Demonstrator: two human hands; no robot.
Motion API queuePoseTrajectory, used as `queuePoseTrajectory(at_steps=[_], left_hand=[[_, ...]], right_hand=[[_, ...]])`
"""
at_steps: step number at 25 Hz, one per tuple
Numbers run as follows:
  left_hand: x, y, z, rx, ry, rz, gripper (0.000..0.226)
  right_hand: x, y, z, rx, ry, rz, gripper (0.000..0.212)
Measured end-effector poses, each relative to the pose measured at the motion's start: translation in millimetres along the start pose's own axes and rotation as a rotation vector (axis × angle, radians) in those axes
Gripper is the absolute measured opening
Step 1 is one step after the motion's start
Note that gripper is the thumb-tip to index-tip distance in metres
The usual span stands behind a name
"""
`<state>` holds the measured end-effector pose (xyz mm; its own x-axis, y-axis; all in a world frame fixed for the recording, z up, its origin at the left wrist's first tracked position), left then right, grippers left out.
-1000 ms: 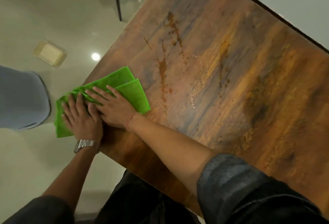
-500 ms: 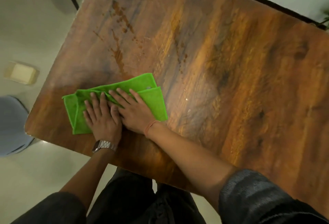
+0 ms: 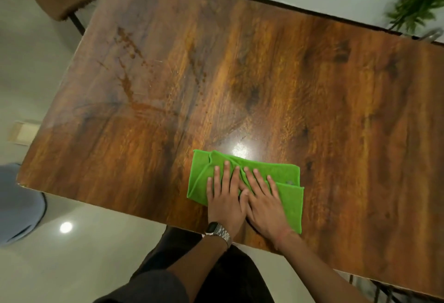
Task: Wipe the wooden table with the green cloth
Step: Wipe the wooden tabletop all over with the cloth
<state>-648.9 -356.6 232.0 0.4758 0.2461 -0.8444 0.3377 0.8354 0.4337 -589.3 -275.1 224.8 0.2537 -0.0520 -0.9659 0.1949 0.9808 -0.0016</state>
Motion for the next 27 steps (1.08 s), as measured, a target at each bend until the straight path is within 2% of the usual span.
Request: queuePoseTrajectory(at_steps=[6, 12, 21, 27], left_hand=[[-20.1, 1.6, -39.7, 0.02, 0.039, 0.008, 0.059], [-64.6, 10.7, -185.6, 0.078, 0.106, 0.077, 0.06], [-112.1, 82.1, -414.7, 0.299, 0.071, 0.084, 0.059], [-125.0, 120.3, -496.4, 0.433, 0.01, 0.036, 0.058]], right_hand=[[-11.6, 14.0, -42.4, -0.01, -0.039, -0.009, 0.055], [-50.7, 54.4, -182.8, -0.003, 0.019, 0.029, 0.056], [-105.2, 164.3, -371.4, 0.192, 0.092, 0.057, 0.059], [-122.3, 209.3, -429.0, 0.356, 0.126, 0.019, 0.054]])
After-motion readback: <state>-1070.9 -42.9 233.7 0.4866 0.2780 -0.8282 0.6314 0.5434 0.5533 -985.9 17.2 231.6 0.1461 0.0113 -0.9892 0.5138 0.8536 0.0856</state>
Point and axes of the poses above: each hand's wrist, its own z-axis away from the middle knuckle, its own x-axis out of the palm, y = z × x, the point moved 9 cm from there along -z, towards the middle knuckle, and after that the axes turned 11 degrees about z, right-handed, at the moved point
